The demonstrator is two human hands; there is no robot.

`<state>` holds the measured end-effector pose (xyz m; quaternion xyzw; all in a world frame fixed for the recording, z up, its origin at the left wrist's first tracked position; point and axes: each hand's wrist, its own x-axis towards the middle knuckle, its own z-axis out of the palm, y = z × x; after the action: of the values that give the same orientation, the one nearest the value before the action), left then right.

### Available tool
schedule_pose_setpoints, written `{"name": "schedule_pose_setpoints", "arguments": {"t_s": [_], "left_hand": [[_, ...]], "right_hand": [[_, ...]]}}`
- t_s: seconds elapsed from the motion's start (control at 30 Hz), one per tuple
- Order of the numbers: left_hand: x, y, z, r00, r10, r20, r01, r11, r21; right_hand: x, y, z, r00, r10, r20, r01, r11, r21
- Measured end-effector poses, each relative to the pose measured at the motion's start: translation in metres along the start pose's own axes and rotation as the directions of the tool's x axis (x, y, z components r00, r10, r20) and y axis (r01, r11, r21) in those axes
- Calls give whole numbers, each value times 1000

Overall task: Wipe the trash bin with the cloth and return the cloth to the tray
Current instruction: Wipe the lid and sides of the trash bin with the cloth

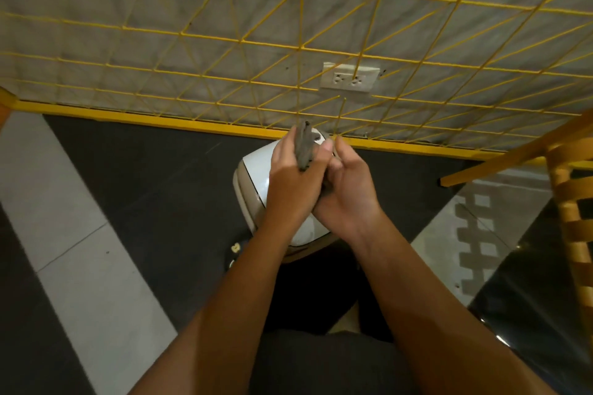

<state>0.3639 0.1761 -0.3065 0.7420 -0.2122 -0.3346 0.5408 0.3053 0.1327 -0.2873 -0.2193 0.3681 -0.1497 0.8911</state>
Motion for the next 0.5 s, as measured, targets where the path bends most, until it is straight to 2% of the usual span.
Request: {"name": "schedule_pose_setpoints", "arguments": {"t_s": [0.1, 0.13, 0.17, 0.2, 0.23, 0.27, 0.3, 0.37, 0.4, 0.43, 0.5], "left_hand": [[5, -9, -27, 973, -5, -229, 5, 1000, 2], [7, -13, -37, 946, 21, -324, -14, 1000, 21], [10, -18, -47, 917, 35, -398, -24, 999, 31], [14, -24, -57, 895, 24, -444, -12, 999, 30], [19, -32, -64, 887, -17, -461, 28, 999, 16], [24, -40, -70, 892, -79, -446, 90, 996, 3], [30, -48, -73, 901, -140, -411, 151, 989, -6], [38, -63, -74, 924, -240, -296, 245, 969, -23], [37, -66, -72, 926, -272, -263, 274, 961, -31], [35, -69, -69, 922, -288, -258, 291, 956, -29], [25, -72, -62, 901, -304, -311, 316, 949, -12]], "right_hand": [[8, 5, 11, 979, 117, 170, -101, 990, -100], [11, 7, 14, 979, 120, 163, -86, 975, -203], [15, 9, 17, 989, 79, 123, -27, 924, -381], [20, 11, 17, 997, -4, 77, 50, 793, -607], [26, 11, 15, 990, -134, 49, 117, 564, -818], [32, 11, 11, 967, -240, 91, 160, 284, -945], [38, 12, 6, 950, -260, 173, 188, 33, -982], [50, 13, -7, 949, -162, 269, 203, -338, -919], [54, 15, -12, 950, -133, 284, 192, -469, -862], [58, 19, -16, 947, -132, 293, 174, -557, -812], [60, 24, -20, 937, -162, 310, 152, -611, -777]]}}
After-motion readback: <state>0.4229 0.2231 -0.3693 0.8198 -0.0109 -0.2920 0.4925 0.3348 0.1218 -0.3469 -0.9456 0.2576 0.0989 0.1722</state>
